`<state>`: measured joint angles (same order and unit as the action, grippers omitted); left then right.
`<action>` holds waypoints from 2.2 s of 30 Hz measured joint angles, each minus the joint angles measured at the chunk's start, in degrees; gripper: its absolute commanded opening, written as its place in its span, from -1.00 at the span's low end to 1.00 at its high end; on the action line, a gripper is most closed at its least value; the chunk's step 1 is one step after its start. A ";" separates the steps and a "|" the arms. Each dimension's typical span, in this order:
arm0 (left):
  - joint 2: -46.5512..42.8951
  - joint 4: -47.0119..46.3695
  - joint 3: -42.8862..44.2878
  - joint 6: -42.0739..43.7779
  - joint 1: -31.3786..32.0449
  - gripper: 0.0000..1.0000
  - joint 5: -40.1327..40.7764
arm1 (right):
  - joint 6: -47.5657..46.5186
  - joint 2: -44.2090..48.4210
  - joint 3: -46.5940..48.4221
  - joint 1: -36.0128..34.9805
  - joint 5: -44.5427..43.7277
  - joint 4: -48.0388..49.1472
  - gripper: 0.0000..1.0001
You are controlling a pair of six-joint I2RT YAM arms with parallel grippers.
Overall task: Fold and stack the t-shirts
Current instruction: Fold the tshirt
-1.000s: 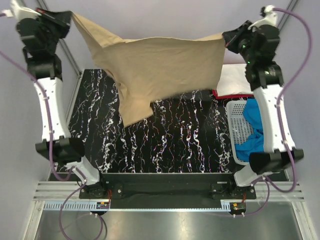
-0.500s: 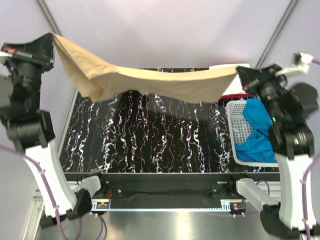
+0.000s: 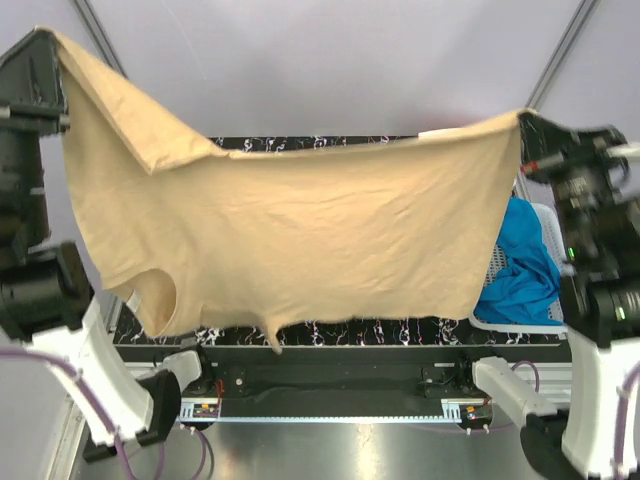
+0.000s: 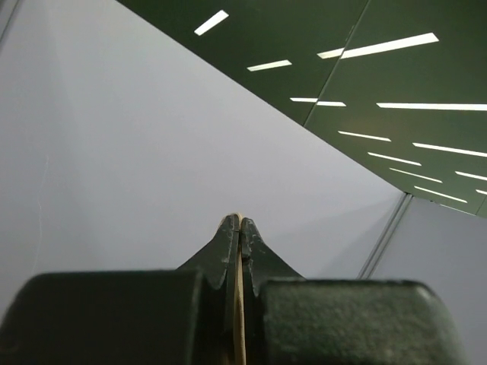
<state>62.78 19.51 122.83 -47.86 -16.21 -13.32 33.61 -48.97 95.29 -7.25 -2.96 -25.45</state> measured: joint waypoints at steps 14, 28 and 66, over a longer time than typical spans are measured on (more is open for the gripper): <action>32.41 -12.66 -26.51 0.17 1.27 -1.00 -2.71 | -0.09 -37.11 -16.46 0.00 2.25 17.09 -1.00; 75.47 -14.88 -2.86 1.86 5.01 -1.00 -2.58 | -0.66 -88.52 10.88 0.00 10.19 33.83 -1.00; 36.17 4.92 -50.38 -1.14 6.14 -1.00 9.77 | -9.25 -95.10 27.63 3.56 9.60 12.26 -1.00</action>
<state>98.96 24.43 72.44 -48.99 -10.07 -3.55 24.36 -144.07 122.91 -3.68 6.63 -13.19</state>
